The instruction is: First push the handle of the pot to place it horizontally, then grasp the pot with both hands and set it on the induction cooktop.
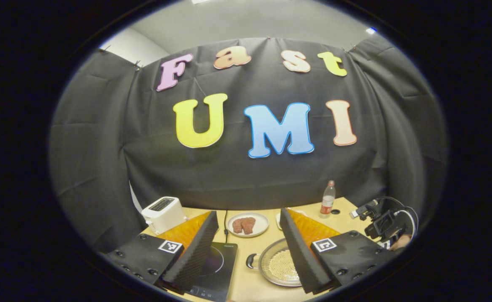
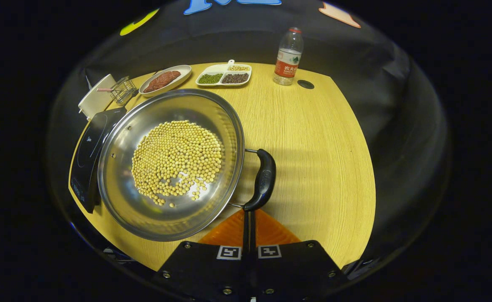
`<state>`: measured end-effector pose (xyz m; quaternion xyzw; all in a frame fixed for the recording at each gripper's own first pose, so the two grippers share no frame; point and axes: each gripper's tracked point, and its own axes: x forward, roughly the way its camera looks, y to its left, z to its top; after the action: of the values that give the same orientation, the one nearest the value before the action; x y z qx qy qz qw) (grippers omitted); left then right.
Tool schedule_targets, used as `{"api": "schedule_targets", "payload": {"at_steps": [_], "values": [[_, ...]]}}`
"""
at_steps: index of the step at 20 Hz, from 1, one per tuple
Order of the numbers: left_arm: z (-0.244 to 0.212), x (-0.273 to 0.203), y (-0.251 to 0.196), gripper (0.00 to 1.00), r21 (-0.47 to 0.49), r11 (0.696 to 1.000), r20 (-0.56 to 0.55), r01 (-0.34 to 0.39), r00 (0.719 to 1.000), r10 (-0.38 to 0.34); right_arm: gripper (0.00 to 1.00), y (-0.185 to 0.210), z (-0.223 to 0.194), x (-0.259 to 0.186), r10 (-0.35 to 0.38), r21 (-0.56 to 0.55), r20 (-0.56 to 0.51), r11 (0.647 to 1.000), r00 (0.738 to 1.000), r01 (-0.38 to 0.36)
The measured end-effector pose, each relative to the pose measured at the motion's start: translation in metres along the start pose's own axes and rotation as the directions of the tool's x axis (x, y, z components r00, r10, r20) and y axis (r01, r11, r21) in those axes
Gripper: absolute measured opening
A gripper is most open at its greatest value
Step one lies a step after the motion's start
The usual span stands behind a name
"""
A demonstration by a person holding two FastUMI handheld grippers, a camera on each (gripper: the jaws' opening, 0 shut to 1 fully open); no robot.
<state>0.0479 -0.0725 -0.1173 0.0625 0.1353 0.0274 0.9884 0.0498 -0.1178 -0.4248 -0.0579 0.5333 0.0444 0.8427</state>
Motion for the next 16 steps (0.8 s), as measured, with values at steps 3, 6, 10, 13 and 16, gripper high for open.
{"api": "schedule_targets", "payload": {"at_steps": [3, 6, 10, 13, 16], "values": [[-0.010, 0.004, -0.008, 0.99, -0.023, 0.999, -0.011, 0.041, 0.999, -0.041, 0.00, -0.005, 0.003, -0.003, -0.024, 0.002, 0.021, 1.000, 0.999, 0.024], [-0.019, 0.011, -0.010, 0.99, -0.044, 0.993, -0.024, 0.108, 0.994, -0.109, 0.01, -0.012, 0.005, -0.023, -0.056, 0.017, 0.097, 0.998, 0.994, 0.055], [-0.031, 0.025, -0.004, 0.94, -0.043, 0.984, -0.043, 0.171, 0.984, -0.173, 0.74, -0.009, 0.018, -0.062, -0.074, 0.079, 0.236, 0.995, 0.969, 0.057], [-0.047, 0.035, -0.005, 0.95, -0.040, 0.975, -0.070, 0.218, 0.973, -0.220, 0.98, 0.001, 0.031, -0.087, -0.084, 0.112, 0.341, 0.992, 0.936, 0.048], [-0.078, 0.051, -0.010, 0.95, -0.042, 0.966, -0.127, 0.254, 0.958, -0.258, 0.98, 0.009, 0.038, -0.090, -0.094, 0.135, 0.375, 0.990, 0.922, 0.046]]}}
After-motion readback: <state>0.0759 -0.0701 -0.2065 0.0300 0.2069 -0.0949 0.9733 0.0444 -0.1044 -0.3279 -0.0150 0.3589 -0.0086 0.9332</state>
